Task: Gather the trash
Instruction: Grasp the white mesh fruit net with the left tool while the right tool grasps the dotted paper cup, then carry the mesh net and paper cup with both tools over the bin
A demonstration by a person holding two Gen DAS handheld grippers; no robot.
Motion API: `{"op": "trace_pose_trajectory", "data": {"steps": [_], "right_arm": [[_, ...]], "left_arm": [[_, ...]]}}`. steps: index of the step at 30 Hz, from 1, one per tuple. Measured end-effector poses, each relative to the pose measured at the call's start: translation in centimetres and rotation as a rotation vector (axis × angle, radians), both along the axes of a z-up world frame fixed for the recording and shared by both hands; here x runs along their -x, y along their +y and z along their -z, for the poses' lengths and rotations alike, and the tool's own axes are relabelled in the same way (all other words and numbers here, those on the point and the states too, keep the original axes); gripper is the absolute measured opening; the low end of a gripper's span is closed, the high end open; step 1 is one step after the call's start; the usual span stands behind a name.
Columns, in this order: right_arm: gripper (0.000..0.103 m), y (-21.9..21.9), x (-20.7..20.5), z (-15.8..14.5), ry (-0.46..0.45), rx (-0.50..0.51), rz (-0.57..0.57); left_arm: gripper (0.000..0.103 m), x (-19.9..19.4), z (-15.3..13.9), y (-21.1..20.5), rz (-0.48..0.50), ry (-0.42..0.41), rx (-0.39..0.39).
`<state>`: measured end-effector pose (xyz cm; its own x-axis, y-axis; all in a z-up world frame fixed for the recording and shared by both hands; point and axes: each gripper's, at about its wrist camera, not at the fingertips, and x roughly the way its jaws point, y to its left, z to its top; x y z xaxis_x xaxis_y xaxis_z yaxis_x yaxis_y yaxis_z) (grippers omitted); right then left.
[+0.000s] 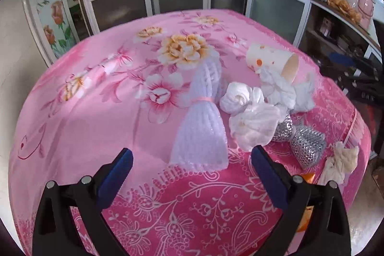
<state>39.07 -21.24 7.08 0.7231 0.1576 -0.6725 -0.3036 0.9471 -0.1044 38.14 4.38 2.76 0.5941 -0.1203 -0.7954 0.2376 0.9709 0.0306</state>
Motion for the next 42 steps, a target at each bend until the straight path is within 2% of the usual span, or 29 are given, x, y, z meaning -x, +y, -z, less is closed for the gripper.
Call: {"op": "trace_pose_trajectory", "data": {"steps": [5, 12, 14, 16, 17, 18, 19, 20, 21, 22, 25, 27, 35, 42], "right_arm": [[0.068, 0.9, -2.4, 1.0, 0.046, 0.009, -0.028], [0.067, 2.2, -5.3, 2.0, 0.099, 0.005, -0.052], [0.064, 2.6, -6.1, 2.3, 0.116, 0.008, -0.057], [0.051, 2.9, -6.8, 2.6, 0.139, -0.001, -0.066], [0.048, 3.1, -7.0, 2.6, 0.144, -0.004, -0.069], [0.041, 3.3, -7.2, 2.6, 0.148, -0.001, -0.073], [0.032, 3.5, -7.3, 2.6, 0.150, 0.006, -0.074], [0.029, 3.6, -7.4, 2.6, 0.150, 0.009, -0.071], [0.018, 3.7, -7.5, 2.6, 0.151, 0.008, -0.070], [0.012, 3.7, -7.5, 2.6, 0.149, 0.006, -0.067], [0.004, 3.6, -7.5, 2.6, 0.150, 0.002, -0.068], [0.003, 3.4, -7.4, 2.5, 0.143, -0.008, -0.063], [0.002, 3.3, -6.6, 1.6, 0.103, -0.011, -0.053], [0.002, 2.3, -5.5, -0.2, 0.056, -0.024, -0.030]], "left_arm": [[0.095, -1.2, 0.7, -0.5, 0.007, 0.030, -0.018], [0.095, -3.9, 2.1, -0.6, -0.003, 0.117, -0.003], [0.095, -4.8, 2.6, -0.2, -0.020, 0.139, 0.007], [0.095, -5.6, 2.7, 0.3, -0.038, 0.150, 0.042], [0.095, -5.8, 2.6, 0.5, -0.039, 0.153, 0.062], [0.093, -6.1, 2.6, 0.7, -0.037, 0.155, 0.080], [0.082, -6.4, 2.6, 1.0, -0.048, 0.162, 0.091], [0.076, -6.6, 2.7, 1.2, -0.052, 0.170, 0.101], [0.063, -6.8, 2.7, 1.3, -0.053, 0.176, 0.114], [0.052, -7.0, 2.7, 1.6, -0.055, 0.186, 0.129], [0.036, -7.3, 2.8, 2.6, -0.082, 0.203, 0.161], [0.030, -7.4, 2.6, 3.4, -0.089, 0.212, 0.216], [0.026, -6.7, 1.9, 4.8, -0.115, 0.191, 0.247], [0.026, -5.2, -0.4, 5.3, -0.111, 0.131, 0.250]]}}
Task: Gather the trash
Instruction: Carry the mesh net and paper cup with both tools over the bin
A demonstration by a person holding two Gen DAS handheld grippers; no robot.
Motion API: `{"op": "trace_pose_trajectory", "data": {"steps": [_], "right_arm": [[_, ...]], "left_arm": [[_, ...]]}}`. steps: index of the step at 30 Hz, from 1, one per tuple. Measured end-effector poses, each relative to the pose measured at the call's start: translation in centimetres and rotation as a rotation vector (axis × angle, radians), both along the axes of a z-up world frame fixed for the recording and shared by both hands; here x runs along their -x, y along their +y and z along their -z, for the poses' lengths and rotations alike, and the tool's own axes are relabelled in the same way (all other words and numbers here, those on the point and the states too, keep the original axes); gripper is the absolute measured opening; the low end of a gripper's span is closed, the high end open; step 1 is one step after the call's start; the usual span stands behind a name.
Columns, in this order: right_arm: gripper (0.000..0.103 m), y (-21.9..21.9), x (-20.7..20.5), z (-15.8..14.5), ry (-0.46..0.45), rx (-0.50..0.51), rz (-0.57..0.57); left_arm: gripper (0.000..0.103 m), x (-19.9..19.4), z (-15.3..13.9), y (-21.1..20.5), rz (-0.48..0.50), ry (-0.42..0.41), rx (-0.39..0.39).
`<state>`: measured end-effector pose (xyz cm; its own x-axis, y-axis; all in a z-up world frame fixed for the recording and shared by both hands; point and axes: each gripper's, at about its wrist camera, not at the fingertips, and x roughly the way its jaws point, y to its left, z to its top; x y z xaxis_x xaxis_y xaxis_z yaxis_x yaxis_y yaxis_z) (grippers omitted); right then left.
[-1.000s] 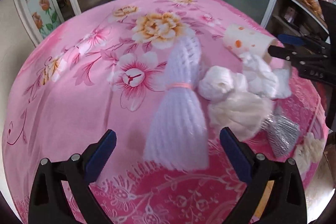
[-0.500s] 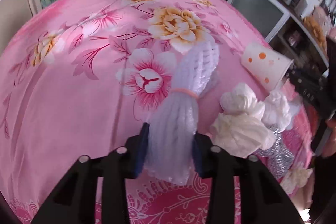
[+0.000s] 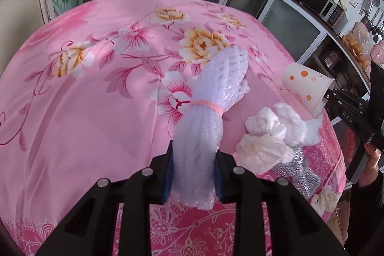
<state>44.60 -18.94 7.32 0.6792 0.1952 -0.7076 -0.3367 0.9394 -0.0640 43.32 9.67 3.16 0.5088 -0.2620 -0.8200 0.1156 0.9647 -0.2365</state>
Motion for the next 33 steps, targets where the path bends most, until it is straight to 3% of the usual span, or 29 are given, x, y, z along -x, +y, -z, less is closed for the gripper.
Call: {"op": "trace_pose_trajectory", "data": {"steps": [8, 13, 18, 24, 33], "right_arm": [[0.002, -3.0, 3.2, -2.6, -0.056, -0.042, 0.068], [0.002, -6.8, 7.6, -4.4, -0.093, -0.072, 0.132], [0.002, -12.5, 13.7, -5.1, -0.115, -0.086, 0.234], [0.002, -19.6, 21.2, -4.9, -0.127, -0.074, 0.375], [0.002, -29.3, 31.5, -1.3, -0.069, -0.058, 0.594]], "left_arm": [[0.026, 3.5, -3.3, 0.3, -0.004, -0.080, -0.003], [0.026, 6.9, -5.4, -2.4, 0.052, -0.127, 0.000], [0.026, 9.7, -6.9, -7.3, 0.155, -0.170, 0.011], [0.026, 12.8, -7.5, -16.2, 0.336, -0.183, 0.047], [0.026, 16.5, -6.2, -29.3, 0.587, -0.169, 0.114]]}}
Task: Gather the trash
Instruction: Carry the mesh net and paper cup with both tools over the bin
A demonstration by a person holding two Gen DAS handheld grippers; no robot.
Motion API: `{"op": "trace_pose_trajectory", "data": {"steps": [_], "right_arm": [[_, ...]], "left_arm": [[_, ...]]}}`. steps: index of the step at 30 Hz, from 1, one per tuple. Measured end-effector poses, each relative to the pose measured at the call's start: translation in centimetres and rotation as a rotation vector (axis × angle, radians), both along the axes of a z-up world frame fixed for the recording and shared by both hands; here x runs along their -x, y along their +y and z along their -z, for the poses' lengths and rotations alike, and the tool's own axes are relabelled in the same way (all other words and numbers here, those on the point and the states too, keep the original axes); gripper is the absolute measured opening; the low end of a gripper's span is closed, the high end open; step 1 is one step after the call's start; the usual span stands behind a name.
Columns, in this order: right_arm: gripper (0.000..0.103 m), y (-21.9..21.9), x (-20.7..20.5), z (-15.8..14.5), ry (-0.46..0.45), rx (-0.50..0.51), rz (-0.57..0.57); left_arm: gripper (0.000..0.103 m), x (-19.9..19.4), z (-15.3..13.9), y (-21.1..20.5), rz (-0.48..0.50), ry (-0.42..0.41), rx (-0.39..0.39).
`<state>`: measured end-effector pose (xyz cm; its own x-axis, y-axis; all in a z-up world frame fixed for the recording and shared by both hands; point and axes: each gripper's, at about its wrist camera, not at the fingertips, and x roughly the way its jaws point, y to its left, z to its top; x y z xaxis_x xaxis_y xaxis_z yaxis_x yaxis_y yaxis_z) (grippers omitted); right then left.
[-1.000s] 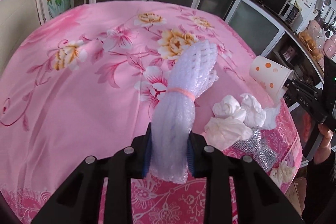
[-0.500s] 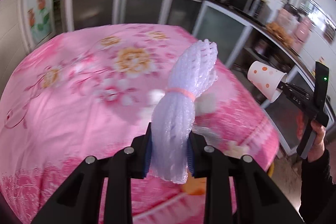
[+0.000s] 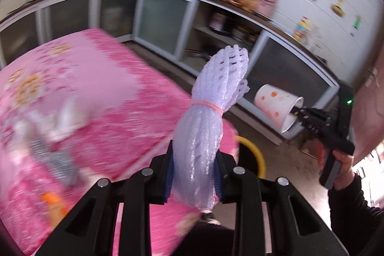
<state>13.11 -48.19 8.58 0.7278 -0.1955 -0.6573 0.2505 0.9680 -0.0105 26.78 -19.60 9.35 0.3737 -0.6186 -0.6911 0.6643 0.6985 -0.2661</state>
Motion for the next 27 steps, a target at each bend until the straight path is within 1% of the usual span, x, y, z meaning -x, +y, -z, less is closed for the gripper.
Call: {"op": "trace_pose_trajectory", "data": {"steps": [3, 6, 10, 13, 21, 27], "right_arm": [[0.002, -2.2, 2.1, 1.6, 0.026, -0.015, 0.057], [0.002, -4.1, 4.4, 3.7, 0.047, -0.035, 0.110], [0.002, -5.9, 6.1, 5.8, 0.071, -0.058, 0.151], [0.002, -6.8, 6.9, 7.6, 0.098, -0.072, 0.182], [0.002, -9.1, 8.4, 12.6, 0.149, -0.149, 0.246], [0.002, -10.5, 8.7, 16.1, 0.205, -0.209, 0.292]], "left_arm": [[0.026, 1.3, 0.9, -4.4, 0.079, 0.010, -0.003], [0.026, 2.9, 2.2, -9.0, 0.166, 0.024, -0.024], [0.026, 3.8, 3.7, -13.1, 0.235, 0.053, -0.036], [0.026, 4.4, 5.3, -15.7, 0.258, 0.069, -0.062], [0.026, 4.8, 9.0, -20.4, 0.297, 0.127, -0.130], [0.026, 5.2, 11.7, -24.0, 0.310, 0.150, -0.202]]}}
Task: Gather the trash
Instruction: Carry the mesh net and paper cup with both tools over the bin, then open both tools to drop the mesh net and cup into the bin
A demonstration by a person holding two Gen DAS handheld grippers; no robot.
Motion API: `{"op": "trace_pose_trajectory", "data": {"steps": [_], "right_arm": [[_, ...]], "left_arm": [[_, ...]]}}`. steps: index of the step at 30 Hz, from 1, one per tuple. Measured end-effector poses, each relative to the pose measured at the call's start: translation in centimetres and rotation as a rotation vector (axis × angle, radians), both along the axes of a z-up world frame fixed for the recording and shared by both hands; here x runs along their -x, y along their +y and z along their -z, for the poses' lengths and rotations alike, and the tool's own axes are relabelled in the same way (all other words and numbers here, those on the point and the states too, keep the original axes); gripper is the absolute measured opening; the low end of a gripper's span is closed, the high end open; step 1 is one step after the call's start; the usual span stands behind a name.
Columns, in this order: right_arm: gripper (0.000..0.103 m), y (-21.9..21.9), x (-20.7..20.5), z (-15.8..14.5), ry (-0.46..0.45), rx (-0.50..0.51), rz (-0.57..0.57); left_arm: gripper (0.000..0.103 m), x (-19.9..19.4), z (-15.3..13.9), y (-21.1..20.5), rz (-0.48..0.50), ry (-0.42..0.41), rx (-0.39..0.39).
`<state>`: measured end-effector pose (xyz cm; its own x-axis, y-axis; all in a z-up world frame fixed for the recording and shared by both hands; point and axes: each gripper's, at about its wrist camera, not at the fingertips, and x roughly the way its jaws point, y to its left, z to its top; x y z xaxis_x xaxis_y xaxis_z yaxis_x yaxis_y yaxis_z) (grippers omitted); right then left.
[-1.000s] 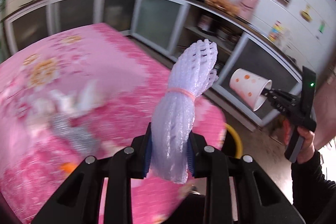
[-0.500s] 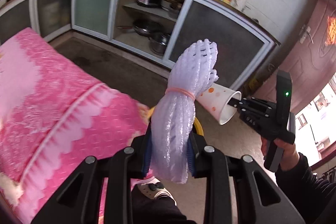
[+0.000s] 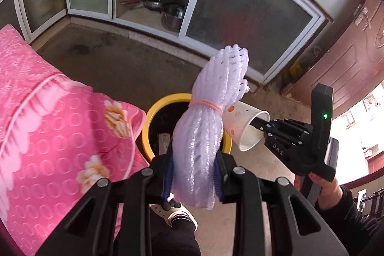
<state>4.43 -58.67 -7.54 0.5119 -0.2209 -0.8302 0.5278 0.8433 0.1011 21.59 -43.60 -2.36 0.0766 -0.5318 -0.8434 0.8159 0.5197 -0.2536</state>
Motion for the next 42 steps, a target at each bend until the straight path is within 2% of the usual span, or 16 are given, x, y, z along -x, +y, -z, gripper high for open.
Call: {"op": "trace_pose_trajectory", "data": {"steps": [9, 15, 17, 18, 19, 20, 21, 22, 25, 27, 31, 39, 42], "right_arm": [[0.002, -1.7, -0.6, 3.7, 0.044, -0.068, 0.044], [0.002, -3.7, -0.8, 6.7, 0.111, -0.123, 0.089], [0.004, -4.0, -1.0, 7.7, 0.143, -0.137, 0.095], [0.008, -4.2, -1.1, 8.2, 0.166, -0.130, 0.102], [0.028, -4.3, -1.1, 8.5, 0.181, -0.122, 0.110], [0.049, -4.3, -0.9, 8.8, 0.186, -0.116, 0.119], [0.091, -4.4, -0.7, 8.8, 0.161, -0.112, 0.128], [0.092, -4.3, -0.1, 8.5, 0.119, -0.100, 0.142], [0.090, -4.0, 0.5, 8.3, 0.124, -0.084, 0.152], [0.090, -4.0, 1.1, 7.8, 0.107, -0.080, 0.168], [0.090, -4.3, 3.4, 4.9, 0.038, -0.056, 0.226], [0.090, -3.9, 7.2, -2.3, -0.127, -0.030, 0.280], [0.090, -2.5, 7.0, -5.2, -0.187, -0.011, 0.243]], "left_arm": [[0.026, -0.2, 4.8, -4.6, 0.003, 0.023, -0.119], [0.029, -0.6, 6.9, -6.4, 0.004, 0.034, -0.155], [0.041, -0.8, 7.2, -6.8, -0.008, 0.021, -0.160], [0.060, -0.8, 7.2, -6.8, -0.024, 0.009, -0.159], [0.080, -0.9, 7.0, -6.7, -0.035, -0.001, -0.143], [0.088, -0.9, 6.8, -6.5, -0.044, -0.010, -0.125], [0.095, -1.0, 6.2, -6.1, -0.058, -0.024, -0.091], [0.095, -1.1, 5.8, -5.8, -0.062, -0.026, -0.074], [0.095, -1.3, 4.8, -5.0, -0.080, -0.033, -0.050], [0.095, -1.3, 3.7, -3.9, -0.103, -0.021, -0.002], [0.095, -0.9, 1.0, -2.1, -0.117, 0.000, 0.084], [0.095, 1.4, -7.6, 4.0, -0.113, -0.112, 0.280], [0.095, 1.5, -10.7, 8.0, -0.132, -0.166, 0.327]]}}
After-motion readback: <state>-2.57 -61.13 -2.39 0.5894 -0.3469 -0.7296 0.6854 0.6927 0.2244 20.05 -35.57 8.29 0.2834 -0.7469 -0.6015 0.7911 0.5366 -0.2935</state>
